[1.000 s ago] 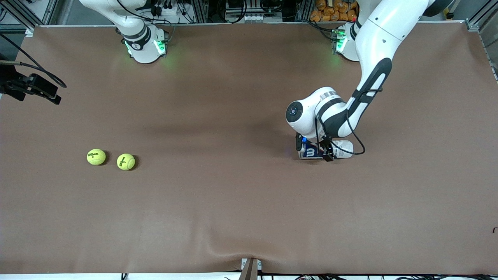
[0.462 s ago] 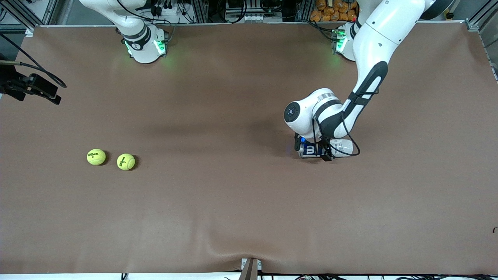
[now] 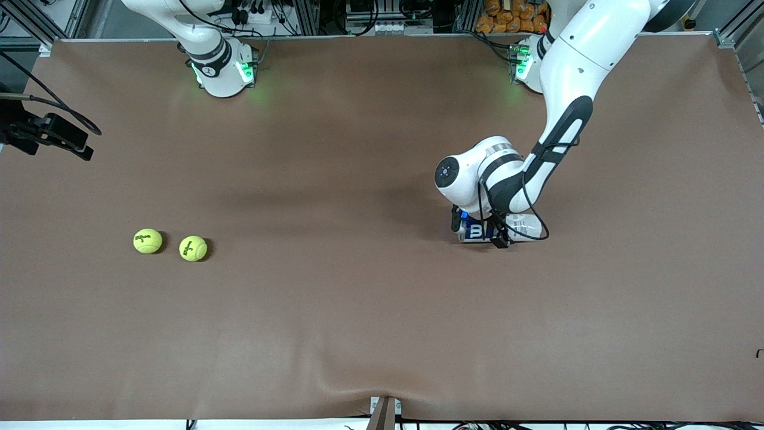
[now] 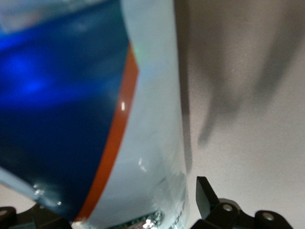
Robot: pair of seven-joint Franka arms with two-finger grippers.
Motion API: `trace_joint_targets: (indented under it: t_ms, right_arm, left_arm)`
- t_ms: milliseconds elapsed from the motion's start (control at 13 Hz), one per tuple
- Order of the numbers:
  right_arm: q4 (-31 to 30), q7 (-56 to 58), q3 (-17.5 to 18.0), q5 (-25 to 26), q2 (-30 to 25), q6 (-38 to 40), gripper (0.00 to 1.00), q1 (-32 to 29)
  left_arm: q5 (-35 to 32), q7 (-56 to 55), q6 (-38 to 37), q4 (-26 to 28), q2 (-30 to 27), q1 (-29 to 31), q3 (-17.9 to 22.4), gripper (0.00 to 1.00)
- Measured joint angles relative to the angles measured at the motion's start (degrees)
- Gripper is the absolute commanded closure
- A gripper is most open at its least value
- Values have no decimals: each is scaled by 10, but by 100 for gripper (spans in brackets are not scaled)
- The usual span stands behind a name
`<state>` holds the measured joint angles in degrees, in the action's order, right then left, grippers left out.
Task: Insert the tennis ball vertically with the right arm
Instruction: 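Grasp the can with the left gripper and tip it upright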
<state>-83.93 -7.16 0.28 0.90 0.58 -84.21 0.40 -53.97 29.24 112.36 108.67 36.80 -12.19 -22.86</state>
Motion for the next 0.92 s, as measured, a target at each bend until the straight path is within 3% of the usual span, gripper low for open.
trace_joint_targets:
  t_ms: [538,923]
  right_arm:
    - [0,0,0,0,0,0,0,-1]
    - [0,0,0,0,0,0,0,-1]
  left_arm:
    - [-2,0,-1,-2,1,-4,0,27]
    - [-2,0,-3,-6,1,-6,0,32]
